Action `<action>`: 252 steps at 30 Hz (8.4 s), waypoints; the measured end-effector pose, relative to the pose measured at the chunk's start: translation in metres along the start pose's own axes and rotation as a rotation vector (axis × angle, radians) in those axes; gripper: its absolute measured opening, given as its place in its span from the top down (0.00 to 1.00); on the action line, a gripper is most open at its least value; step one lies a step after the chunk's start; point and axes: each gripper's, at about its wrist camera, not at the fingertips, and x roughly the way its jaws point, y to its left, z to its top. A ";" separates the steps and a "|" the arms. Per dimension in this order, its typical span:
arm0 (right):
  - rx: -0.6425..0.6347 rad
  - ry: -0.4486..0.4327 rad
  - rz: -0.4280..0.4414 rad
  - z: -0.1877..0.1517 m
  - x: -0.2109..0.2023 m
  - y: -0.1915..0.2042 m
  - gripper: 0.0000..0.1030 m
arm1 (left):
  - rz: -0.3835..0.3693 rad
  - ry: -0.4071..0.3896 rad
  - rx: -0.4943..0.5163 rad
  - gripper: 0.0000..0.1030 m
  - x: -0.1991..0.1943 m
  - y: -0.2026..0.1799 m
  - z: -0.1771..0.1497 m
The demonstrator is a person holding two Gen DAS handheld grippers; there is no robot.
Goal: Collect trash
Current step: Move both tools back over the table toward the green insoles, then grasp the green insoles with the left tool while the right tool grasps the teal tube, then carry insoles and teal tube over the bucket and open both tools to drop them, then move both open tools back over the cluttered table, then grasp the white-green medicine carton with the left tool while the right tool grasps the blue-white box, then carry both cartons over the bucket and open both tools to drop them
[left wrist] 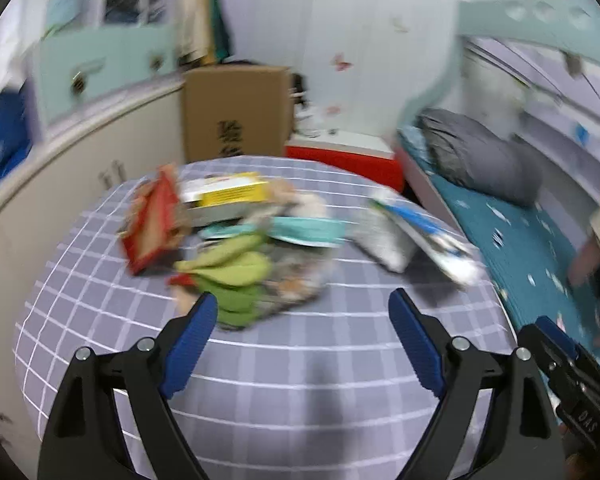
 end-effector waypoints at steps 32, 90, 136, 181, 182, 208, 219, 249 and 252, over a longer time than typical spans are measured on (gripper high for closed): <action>-0.515 0.125 -0.060 0.041 0.153 0.147 0.25 | -0.007 0.010 -0.132 0.92 0.032 0.094 0.030; 0.112 -0.101 -0.043 -0.018 -0.076 -0.144 0.81 | -0.359 0.076 0.314 0.92 -0.021 -0.236 -0.042; 0.603 0.125 -0.280 -0.183 -0.005 -0.358 0.81 | -0.197 0.582 0.550 0.28 0.229 -0.386 -0.196; 0.213 -0.095 -0.149 -0.038 -0.089 -0.138 0.32 | -0.217 0.039 0.370 0.21 -0.019 -0.224 -0.047; 0.193 -0.086 -0.142 -0.035 -0.084 -0.130 0.32 | -0.208 0.039 0.349 0.21 -0.019 -0.209 -0.042; -0.489 0.094 -0.160 0.036 0.114 -0.005 0.62 | 0.011 0.156 0.213 0.21 0.072 -0.075 0.023; -0.276 0.052 -0.053 0.050 0.100 -0.043 0.86 | 0.063 0.166 0.313 0.21 0.102 -0.118 0.031; -0.133 0.016 0.054 0.050 0.067 -0.072 0.90 | 0.111 0.085 0.268 0.98 0.089 -0.118 0.048; -0.122 0.015 0.066 0.047 0.054 -0.073 0.91 | 0.046 0.082 0.236 0.98 0.072 -0.118 0.044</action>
